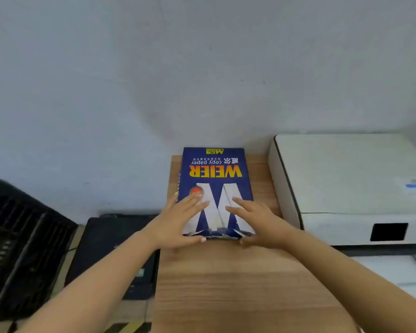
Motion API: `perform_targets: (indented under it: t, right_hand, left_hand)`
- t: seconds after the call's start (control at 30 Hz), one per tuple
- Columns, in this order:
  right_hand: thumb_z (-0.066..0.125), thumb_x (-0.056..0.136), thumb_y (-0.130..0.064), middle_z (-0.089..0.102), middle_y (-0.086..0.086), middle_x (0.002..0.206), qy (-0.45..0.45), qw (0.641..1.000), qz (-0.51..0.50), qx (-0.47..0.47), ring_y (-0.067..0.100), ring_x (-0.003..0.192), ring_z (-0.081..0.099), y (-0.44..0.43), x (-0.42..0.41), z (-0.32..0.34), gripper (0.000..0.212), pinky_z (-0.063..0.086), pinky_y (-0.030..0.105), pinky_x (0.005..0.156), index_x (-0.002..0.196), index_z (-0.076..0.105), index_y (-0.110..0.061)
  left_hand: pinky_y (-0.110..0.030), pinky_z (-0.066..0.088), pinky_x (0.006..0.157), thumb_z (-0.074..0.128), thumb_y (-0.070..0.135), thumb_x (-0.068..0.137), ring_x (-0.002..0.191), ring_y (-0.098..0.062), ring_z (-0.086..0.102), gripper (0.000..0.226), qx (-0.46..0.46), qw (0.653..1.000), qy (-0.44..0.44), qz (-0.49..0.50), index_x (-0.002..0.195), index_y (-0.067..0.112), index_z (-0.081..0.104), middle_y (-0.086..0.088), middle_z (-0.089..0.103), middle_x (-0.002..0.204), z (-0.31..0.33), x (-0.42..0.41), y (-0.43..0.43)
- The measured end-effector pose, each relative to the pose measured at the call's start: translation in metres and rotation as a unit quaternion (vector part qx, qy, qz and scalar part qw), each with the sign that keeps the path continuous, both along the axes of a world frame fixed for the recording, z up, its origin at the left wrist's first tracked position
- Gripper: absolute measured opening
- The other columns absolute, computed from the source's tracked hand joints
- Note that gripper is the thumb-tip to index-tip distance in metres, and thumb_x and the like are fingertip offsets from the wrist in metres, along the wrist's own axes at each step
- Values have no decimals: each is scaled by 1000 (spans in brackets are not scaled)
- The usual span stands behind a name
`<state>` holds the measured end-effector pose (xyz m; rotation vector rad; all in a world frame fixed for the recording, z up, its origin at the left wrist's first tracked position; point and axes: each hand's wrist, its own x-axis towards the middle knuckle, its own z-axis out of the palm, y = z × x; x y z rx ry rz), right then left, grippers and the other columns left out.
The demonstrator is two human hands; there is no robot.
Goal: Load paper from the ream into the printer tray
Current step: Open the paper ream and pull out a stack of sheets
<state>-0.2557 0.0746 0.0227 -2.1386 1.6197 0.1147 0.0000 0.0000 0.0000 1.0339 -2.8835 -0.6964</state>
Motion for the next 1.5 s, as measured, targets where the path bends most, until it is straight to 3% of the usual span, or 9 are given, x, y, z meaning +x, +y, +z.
perform_targets:
  t: [0.13,0.23,0.4,0.5,0.63,0.93,1.2,1.5]
  right_hand:
    - [62,85,-42,11,0,160,14,1000,-15,19,20,145,16,-12,8,-34,77,15,36,117,148,19,-30]
    - [54,89,-46,23,1,157,-30,998,-62,-9,21,143,23,-23,16,-54,65,19,37,116,145,29,-25]
    - [62,85,-42,51,-3,125,-106,977,-165,-88,17,116,42,-35,29,-78,46,36,32,103,126,54,-22]
    - [67,83,-36,53,-4,112,-147,960,-212,-107,15,104,44,-36,34,-88,33,34,26,92,111,62,-22]
    - [70,81,-32,52,-5,107,-202,941,-252,-104,10,102,43,-34,37,-93,21,31,22,92,99,66,-22]
    - [69,82,-30,49,-11,100,-238,933,-258,-83,4,98,39,-35,37,-95,11,35,31,98,90,68,-23]
    - [66,84,-32,53,-13,99,-253,943,-215,-35,10,103,42,-33,33,-88,6,30,33,100,82,61,-34]
    - [66,83,-33,52,-18,96,-256,948,-185,-38,0,106,40,-16,32,-84,5,26,12,93,85,66,-29]
  left_hand:
    - [-44,-7,120,41,63,88,144,-2,-11,73,-11,1000,-11,21,148,37,10,8,3,160,-33,-3,-11]
    - [-40,-8,120,34,54,94,146,-6,-7,63,-24,999,-17,20,149,33,11,5,8,160,-52,-14,-20]
    - [-36,-5,120,26,47,95,147,-13,-7,60,-88,995,-15,35,150,28,11,1,6,161,-78,-28,-34]
    - [-38,1,121,23,44,96,147,-12,-8,58,-66,997,6,41,150,28,11,1,4,160,-91,-30,-34]
    - [-34,0,121,27,43,97,147,-11,-6,57,-72,996,21,55,150,30,11,4,6,160,-99,-29,-32]
    - [-36,3,121,26,45,96,147,-13,-5,58,-83,995,7,51,150,30,11,4,6,160,-101,-28,-33]
    - [-34,2,121,18,46,96,147,-10,-6,56,-61,996,7,58,149,32,7,6,5,160,-101,-28,-35]
    - [-35,3,121,14,48,95,147,-11,-3,57,-52,997,10,62,149,31,11,6,7,160,-99,-29,-36]
